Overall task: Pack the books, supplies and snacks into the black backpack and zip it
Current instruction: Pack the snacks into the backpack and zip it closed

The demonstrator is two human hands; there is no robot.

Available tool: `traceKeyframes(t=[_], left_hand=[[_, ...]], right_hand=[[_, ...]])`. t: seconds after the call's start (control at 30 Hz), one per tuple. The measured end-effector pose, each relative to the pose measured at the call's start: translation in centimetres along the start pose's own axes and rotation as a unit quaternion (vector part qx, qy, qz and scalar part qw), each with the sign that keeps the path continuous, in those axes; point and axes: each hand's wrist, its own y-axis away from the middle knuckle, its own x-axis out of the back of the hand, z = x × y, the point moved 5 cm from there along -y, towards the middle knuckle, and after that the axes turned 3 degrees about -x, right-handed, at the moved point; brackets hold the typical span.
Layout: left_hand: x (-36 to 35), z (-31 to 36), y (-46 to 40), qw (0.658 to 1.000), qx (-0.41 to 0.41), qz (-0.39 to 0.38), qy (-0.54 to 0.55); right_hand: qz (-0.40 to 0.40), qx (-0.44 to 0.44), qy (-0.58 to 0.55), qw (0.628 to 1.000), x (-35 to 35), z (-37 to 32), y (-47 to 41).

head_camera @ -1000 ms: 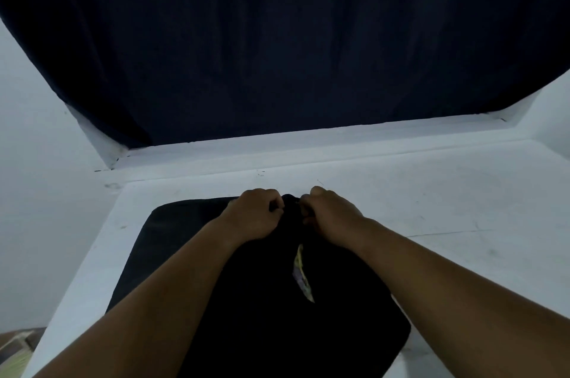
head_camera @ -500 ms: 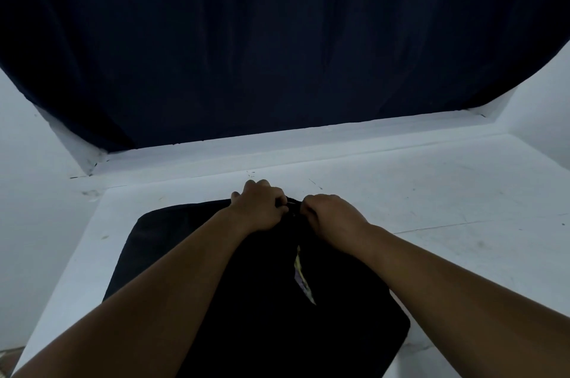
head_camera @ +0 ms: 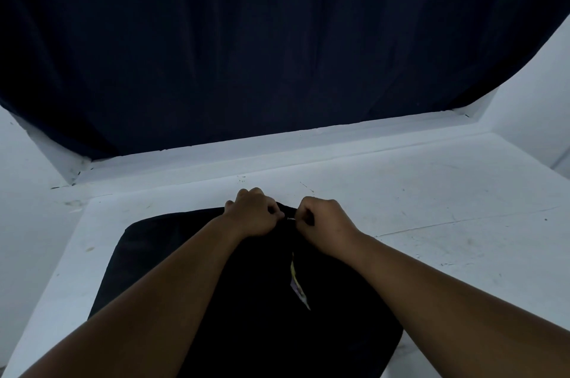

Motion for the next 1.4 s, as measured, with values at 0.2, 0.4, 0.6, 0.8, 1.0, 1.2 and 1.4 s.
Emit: traceKeyframes(t=[0.2,0.4,0.6,0.8,1.0,1.2,1.4], left_hand=[[0.1,0.0,-0.1,1.0,-0.014,-0.004,0.026],[0.3,0.3,-0.1,0.999,-0.015,0.037,0.009],[0.9,1.2,-0.5,0.998,-0.053,0.012,0.042],[1.5,0.3,-0.6,0.99,0.001,0.124,0.07],[1.5,-0.2,-0.4,0.981,0.041,0.157,0.108],[2.0,1.4,0.3,0.986,-0.018,0.149,0.067],[0.6,4.1,4.7,0.986,-0.143,-0.088,0.008]], right_hand=[[0.016,0.028,-0.029,0.999,0.6,-0.9,-0.6],[-0.023,0.09,0.102,0.99,0.4,-1.2,-0.3],[0.046,0.11,0.095,0.988,2.4,-2.6,-0.8],[0.018,0.174,0.104,0.979,2.3,-2.5,0.9],[-0.035,0.201,0.037,0.978,2.5,-0.7,4.9],[-0.062,0.112,-0.083,0.988,3.9,0.0,6.5],[-0.057,0.102,-0.108,0.987,3.9,-0.6,6.2]])
